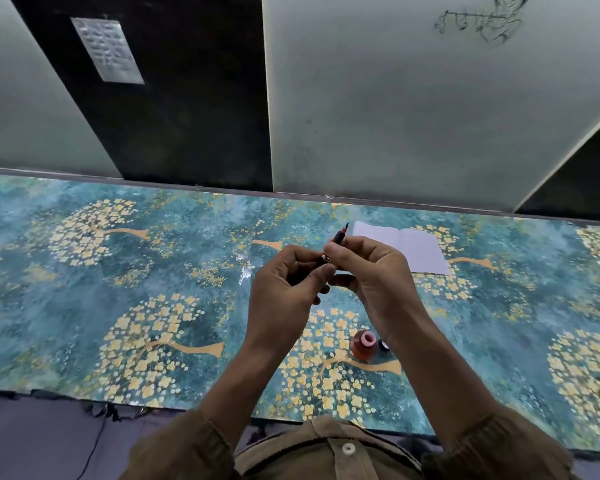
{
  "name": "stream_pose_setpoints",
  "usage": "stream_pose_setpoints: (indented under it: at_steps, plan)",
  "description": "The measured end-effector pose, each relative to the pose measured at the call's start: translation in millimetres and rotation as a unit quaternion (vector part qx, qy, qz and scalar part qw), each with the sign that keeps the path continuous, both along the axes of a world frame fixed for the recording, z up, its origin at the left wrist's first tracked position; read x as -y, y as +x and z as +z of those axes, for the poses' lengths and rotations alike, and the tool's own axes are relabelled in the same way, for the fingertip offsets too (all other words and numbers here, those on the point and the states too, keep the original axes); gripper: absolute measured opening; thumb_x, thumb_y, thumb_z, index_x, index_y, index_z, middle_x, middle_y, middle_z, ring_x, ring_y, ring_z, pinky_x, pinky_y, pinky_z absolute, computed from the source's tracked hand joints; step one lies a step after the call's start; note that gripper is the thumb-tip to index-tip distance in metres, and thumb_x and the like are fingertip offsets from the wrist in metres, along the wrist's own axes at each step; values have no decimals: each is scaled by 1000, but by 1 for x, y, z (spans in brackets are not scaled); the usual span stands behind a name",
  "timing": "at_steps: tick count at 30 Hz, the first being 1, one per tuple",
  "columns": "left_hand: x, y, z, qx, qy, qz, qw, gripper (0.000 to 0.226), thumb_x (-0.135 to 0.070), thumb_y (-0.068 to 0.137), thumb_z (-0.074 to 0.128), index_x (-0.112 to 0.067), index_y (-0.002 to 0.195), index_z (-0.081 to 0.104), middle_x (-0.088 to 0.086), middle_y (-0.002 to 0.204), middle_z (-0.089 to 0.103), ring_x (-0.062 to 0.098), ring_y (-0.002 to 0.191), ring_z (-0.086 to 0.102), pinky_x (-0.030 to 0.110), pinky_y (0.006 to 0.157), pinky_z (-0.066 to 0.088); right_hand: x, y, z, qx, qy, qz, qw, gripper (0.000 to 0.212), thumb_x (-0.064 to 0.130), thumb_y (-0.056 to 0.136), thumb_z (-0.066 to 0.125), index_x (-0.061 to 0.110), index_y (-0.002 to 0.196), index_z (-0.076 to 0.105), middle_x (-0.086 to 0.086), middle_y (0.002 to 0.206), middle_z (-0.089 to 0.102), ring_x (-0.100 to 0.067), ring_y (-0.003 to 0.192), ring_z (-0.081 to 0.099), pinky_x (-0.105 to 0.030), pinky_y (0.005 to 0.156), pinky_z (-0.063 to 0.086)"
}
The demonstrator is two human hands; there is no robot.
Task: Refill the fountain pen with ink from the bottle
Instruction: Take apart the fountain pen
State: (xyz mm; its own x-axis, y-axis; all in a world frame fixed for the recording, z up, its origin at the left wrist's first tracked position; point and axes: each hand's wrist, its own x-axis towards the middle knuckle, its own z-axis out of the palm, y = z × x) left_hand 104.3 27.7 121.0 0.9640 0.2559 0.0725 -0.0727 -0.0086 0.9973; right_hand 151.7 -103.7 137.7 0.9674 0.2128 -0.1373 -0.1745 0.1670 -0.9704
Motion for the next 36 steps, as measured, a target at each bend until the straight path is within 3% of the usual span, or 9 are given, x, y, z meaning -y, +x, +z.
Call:
stream_pose_setpoints:
  at_steps: [10, 14, 17, 19, 23, 28, 32, 34, 36]
  plan:
    - [-27, -34, -48, -140, 4, 83, 987, 7, -13, 88, 74, -13, 95, 71, 7, 82, 76, 21, 77, 75, 36, 73, 60, -18, 12, -40, -82, -2, -7, 997, 4, 8, 88, 72, 5, 89, 73, -9, 79, 71, -19, 71, 66, -31, 64, 57]
    - [-43, -52, -60, -169, -12, 138, 976, 5, -15, 89, 73, -19, 92, 71, 6, 83, 77, 24, 83, 75, 40, 80, 61, -37, 15, -102, -115, -153, 28, 981, 6, 9, 87, 74, 5, 84, 71, -11, 74, 69, -20, 64, 64, -35, 63, 60]
    - [-53, -63, -63, -173, -24, 157, 972, 5, -16, 89, 73, -19, 93, 72, 5, 83, 77, 26, 86, 75, 43, 83, 60, -43, 16, -153, -106, -334, 38, 936, 18, 16, 82, 76, 2, 77, 66, -15, 70, 72, -27, 60, 70, -46, 63, 62]
    - [-59, -71, -63, -172, -29, 163, 971, 5, -15, 90, 72, -19, 93, 72, 6, 84, 77, 27, 88, 74, 41, 82, 60, -45, 16, -170, -80, -419, 45, 904, 29, 15, 81, 76, 5, 64, 55, -21, 65, 65, -33, 58, 67, -43, 59, 58]
    - [-72, -79, -61, -175, -12, 174, 969, 4, -20, 88, 74, -21, 92, 74, 3, 84, 74, 20, 81, 71, 31, 77, 58, -51, 17, -187, -30, -482, 57, 874, 31, 12, 81, 71, 13, 62, 48, -7, 54, 48, -20, 49, 46, -32, 47, 39]
    - [-78, -72, -52, -166, 34, 147, 974, 2, -22, 89, 74, -23, 91, 73, 5, 83, 72, 10, 69, 62, 16, 62, 52, -54, 11, -186, -52, -478, 52, 875, 23, 24, 87, 71, 8, 91, 55, -8, 80, 59, -24, 72, 58, -32, 55, 39]
    - [-76, -53, -52, -154, 40, 128, 979, 5, -24, 88, 74, -22, 92, 73, -2, 86, 74, 10, 80, 68, 27, 75, 55, -55, -5, -155, -28, -445, 52, 893, 35, 47, 94, 60, 12, 98, 57, -4, 85, 62, -19, 74, 59, -30, 58, 44]
    - [-70, -41, -53, -147, 42, 115, 982, 8, -24, 89, 74, -19, 94, 73, 0, 87, 74, 15, 82, 70, 37, 78, 59, -53, -17, -136, -50, -342, 74, 936, 49, 52, 97, 51, 5, 92, 65, -9, 82, 69, -24, 73, 65, -40, 66, 54]
    - [-62, -29, -54, -137, 36, 106, 984, 5, -21, 89, 74, -18, 92, 72, 2, 84, 74, 20, 82, 72, 46, 80, 61, -49, -26, -114, -139, -158, 74, 975, 47, 47, 101, 48, 5, 96, 69, -10, 80, 72, -24, 71, 69, -41, 68, 57]
